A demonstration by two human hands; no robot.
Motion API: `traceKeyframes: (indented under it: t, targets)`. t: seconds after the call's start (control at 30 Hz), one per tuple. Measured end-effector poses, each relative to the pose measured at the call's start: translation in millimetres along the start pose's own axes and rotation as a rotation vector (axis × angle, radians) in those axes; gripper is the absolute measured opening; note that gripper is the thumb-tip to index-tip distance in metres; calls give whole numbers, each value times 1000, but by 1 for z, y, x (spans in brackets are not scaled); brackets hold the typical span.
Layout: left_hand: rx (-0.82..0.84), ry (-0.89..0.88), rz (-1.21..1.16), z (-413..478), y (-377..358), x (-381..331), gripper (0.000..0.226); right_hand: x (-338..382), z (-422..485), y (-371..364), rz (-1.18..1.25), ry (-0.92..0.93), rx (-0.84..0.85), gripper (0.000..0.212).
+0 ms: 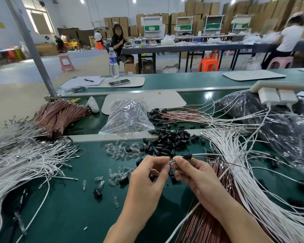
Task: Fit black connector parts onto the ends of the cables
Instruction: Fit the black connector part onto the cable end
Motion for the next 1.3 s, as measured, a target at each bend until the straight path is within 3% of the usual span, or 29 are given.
traceKeyframes:
  t: [0.83,1.3]
  targets:
    - [-11,-145,86,0,-1,-2,28,0,0,-1,22,-16,4,29]
    - [-58,-121,37,-3,-4,4,18,-6,2,0,123,-72,21,26]
Point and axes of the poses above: each hand's wrist, its own z-axis towards the middle knuckle, its own y-axis out of the back of the hand, x = y × z, the point moved 6 cm from there along z, towards the middle knuckle, and after that the axes turned 6 degrees about z, right-handed, at the moved point
